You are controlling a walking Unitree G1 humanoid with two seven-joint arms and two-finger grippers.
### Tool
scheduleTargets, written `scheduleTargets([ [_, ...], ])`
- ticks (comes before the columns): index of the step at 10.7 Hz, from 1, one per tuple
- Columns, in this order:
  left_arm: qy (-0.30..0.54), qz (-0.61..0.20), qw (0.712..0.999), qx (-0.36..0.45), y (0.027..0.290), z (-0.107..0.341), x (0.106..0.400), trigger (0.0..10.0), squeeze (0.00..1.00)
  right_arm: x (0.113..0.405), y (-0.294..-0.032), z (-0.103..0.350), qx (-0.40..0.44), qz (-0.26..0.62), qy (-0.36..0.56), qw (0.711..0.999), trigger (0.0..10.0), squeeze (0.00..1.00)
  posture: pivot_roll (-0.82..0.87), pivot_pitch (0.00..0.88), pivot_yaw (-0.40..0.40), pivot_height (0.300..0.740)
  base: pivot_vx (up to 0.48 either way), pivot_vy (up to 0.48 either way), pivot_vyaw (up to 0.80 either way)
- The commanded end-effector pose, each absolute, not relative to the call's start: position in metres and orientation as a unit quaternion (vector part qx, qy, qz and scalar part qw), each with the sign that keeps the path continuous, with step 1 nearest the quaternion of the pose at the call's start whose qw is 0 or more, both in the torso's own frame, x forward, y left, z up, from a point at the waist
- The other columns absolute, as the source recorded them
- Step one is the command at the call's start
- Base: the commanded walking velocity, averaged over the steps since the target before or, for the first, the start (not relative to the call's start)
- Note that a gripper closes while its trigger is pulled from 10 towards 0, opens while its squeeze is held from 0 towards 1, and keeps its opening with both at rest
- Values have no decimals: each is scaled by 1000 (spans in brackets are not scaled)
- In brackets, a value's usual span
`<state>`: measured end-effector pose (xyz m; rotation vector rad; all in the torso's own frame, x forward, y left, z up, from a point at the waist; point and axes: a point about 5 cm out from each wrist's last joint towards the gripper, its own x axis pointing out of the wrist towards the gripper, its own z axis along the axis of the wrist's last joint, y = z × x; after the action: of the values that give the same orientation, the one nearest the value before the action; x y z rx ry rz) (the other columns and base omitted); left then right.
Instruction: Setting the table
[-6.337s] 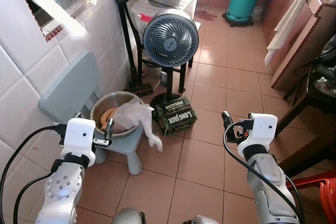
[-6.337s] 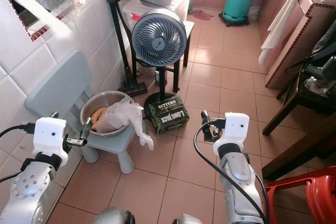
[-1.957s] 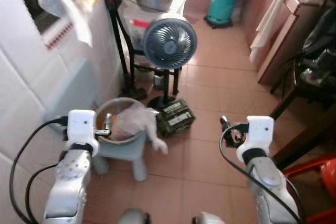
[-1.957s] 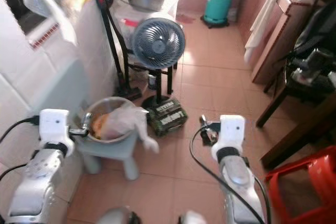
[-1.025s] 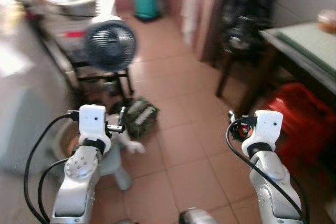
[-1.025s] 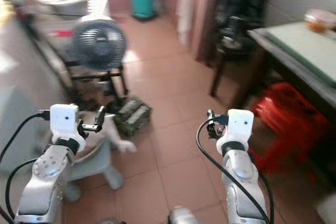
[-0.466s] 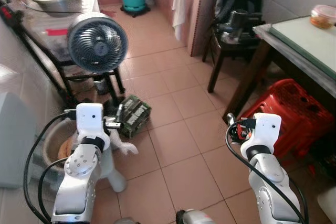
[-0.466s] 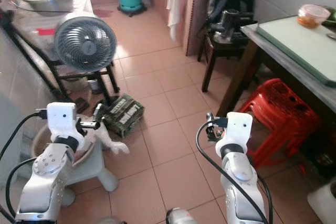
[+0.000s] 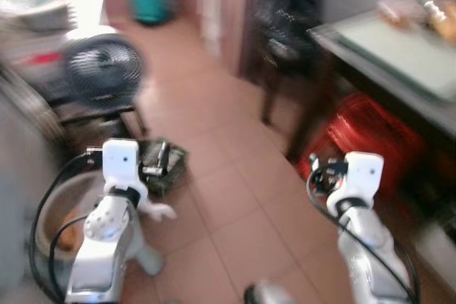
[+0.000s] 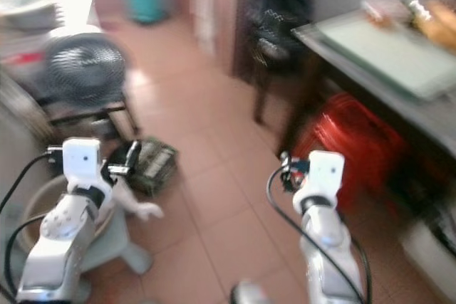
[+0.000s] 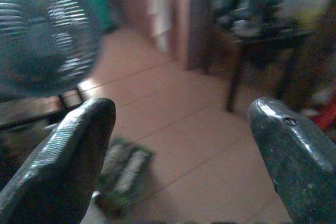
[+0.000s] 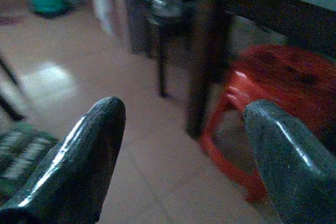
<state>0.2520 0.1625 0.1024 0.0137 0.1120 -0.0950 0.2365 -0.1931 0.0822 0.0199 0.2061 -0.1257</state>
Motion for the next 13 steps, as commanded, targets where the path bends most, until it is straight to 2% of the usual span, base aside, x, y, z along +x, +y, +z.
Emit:
scheduleTargets([
  [1, 59, -45, 997, 5, 165, 101, 251, 10000, 0, 238, -193, 84, 10, -62, 102, 993, 10000, 0, 14, 0, 12, 740, 0, 0, -800],
  [6, 47, -17, 999, 15, 167, 103, 252, 10000, 0, 238, -192, 84, 10, -62, 101, 993, 10000, 0, 15, 0, 14, 740, 0, 0, -800],
  [10, 49, -31, 998, 4, 163, 102, 254, 10000, 0, 239, -193, 89, 12, -67, 87, 994, 10000, 0, 8, 0, 20, 740, 0, 0, -800],
  [12, 31, -4, 999, 7, 165, 105, 254, 10000, 0, 239, -191, 93, 0, -60, 72, 996, 10000, 0, 9, 0, 19, 740, 0, 0, -800],
  [13, 20, -12, 1000, -16, 163, 105, 252, 10000, 0, 237, -189, 99, -13, -52, 54, 997, 10000, 0, 8, 0, 15, 740, 0, 0, -800],
])
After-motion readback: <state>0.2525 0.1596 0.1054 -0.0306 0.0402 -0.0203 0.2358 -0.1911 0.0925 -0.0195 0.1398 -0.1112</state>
